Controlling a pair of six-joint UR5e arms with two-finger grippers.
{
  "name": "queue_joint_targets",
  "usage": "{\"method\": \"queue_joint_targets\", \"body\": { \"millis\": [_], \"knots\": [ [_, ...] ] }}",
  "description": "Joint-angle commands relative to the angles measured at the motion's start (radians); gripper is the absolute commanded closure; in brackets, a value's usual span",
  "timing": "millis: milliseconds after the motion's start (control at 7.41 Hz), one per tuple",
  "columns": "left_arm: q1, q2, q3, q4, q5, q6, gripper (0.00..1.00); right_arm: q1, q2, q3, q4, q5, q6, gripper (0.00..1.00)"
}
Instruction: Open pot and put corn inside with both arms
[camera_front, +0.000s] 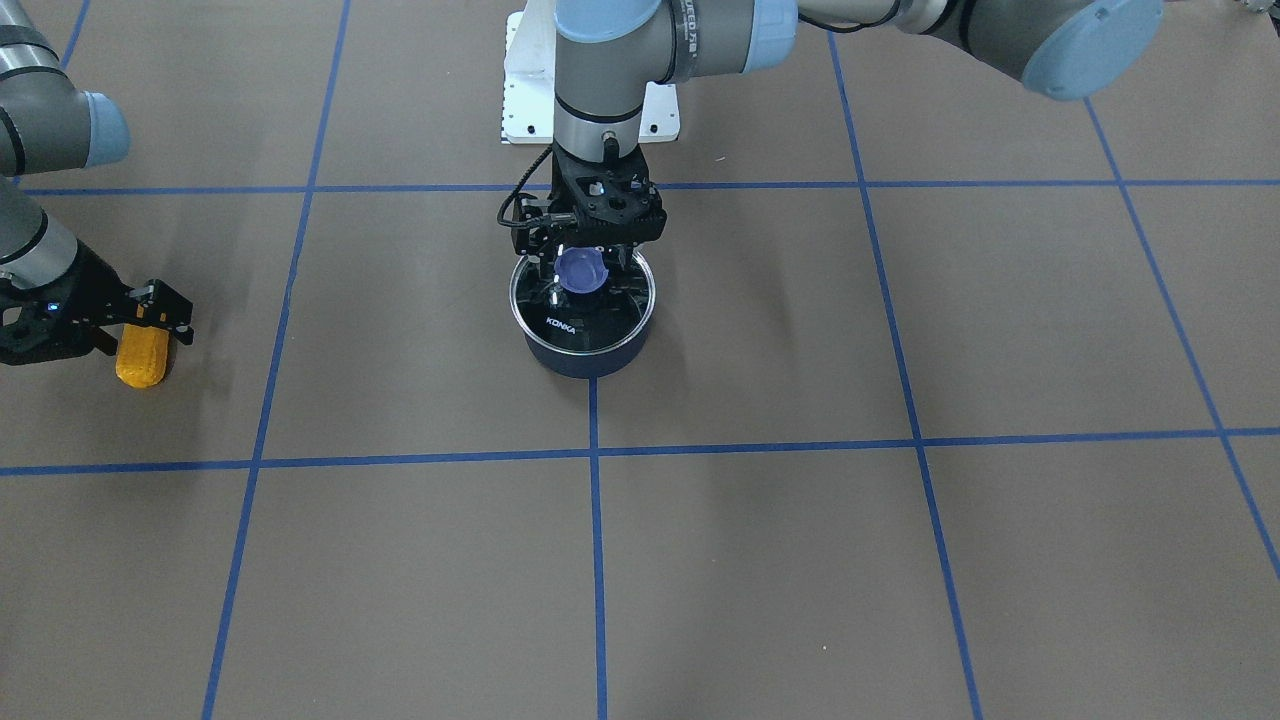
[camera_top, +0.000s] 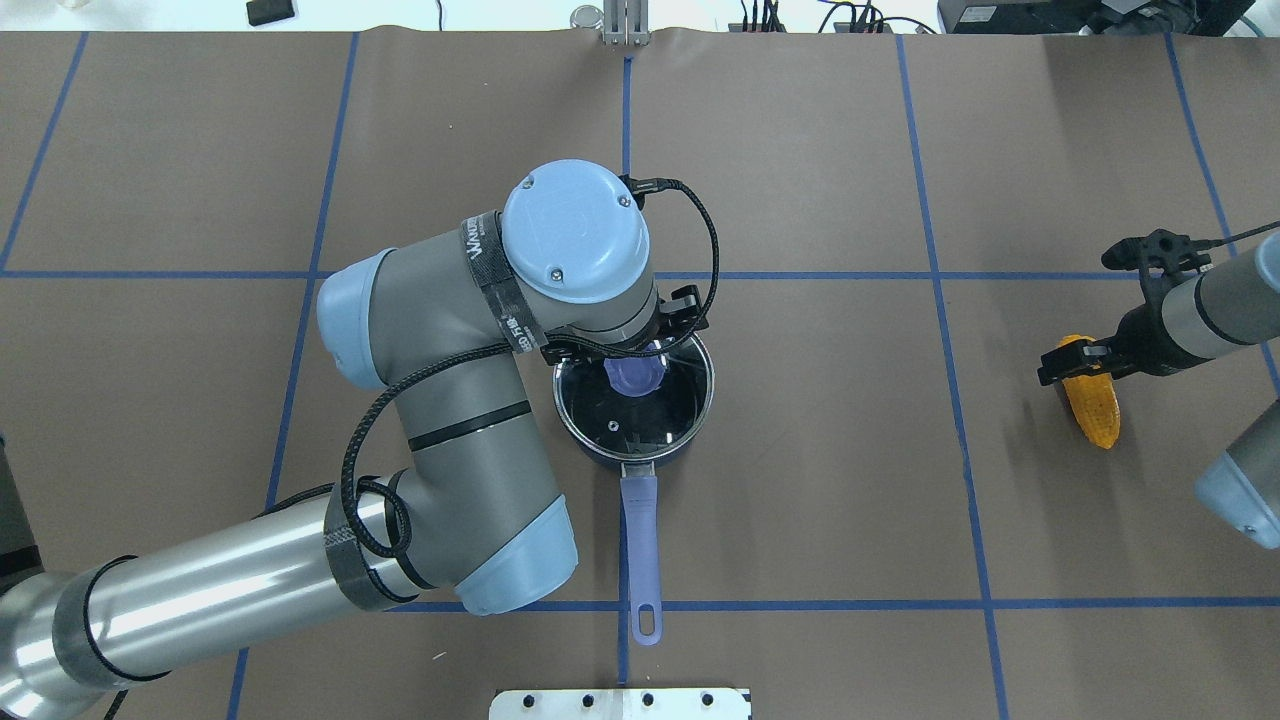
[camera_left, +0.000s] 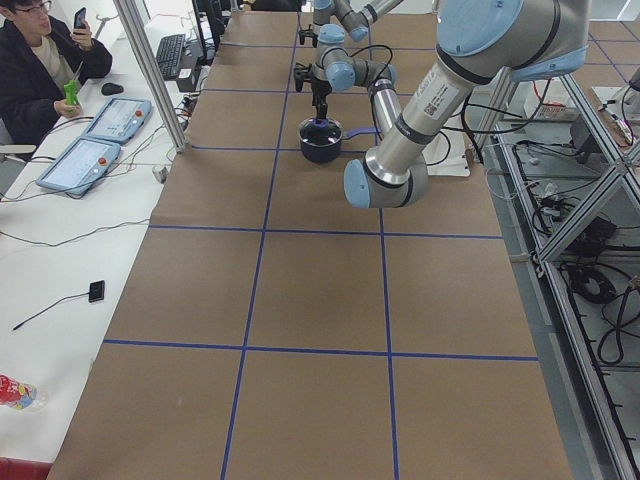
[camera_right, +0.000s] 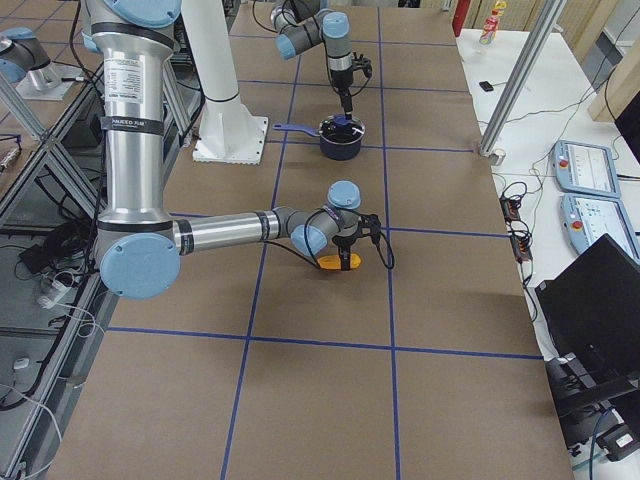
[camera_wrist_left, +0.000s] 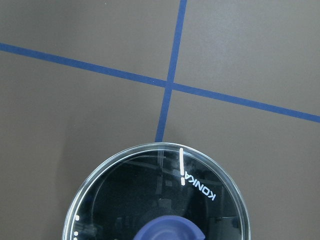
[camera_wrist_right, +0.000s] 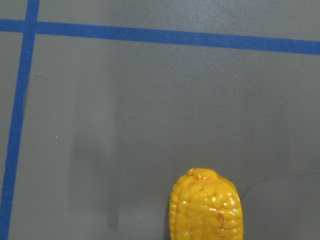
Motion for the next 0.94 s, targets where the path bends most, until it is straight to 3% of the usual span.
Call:
{"method": "queue_joint_targets", "body": {
  "millis": [0,135,270,540,675,810],
  "knots": [
    [0.001,-0.001,0.027,-0.010,0.012,0.002,0.02,-0.004,0.005,0.000,0.001,-0.001,0.007,0.03],
    [0.001,-0.004,0.045,-0.031,0.015,0.002,0.02,-0.006,0.007,-0.003,0.000,-0.001,0.007,0.13],
    [0.001,-0.004,0.054,-0.042,0.019,0.002,0.02,-0.006,0.010,-0.005,0.000,-0.001,0.013,0.34],
    [0.001,-0.010,0.055,-0.042,0.019,0.000,0.02,-0.006,0.014,-0.006,0.001,0.000,0.049,0.87],
    [0.001,-0.010,0.055,-0.042,0.019,-0.001,0.02,-0.004,0.025,-0.006,0.001,0.000,0.056,1.00],
    [0.005,-0.010,0.061,-0.042,0.019,0.000,0.02,-0.004,0.025,-0.006,0.000,-0.001,0.060,1.00]
  ]
}}
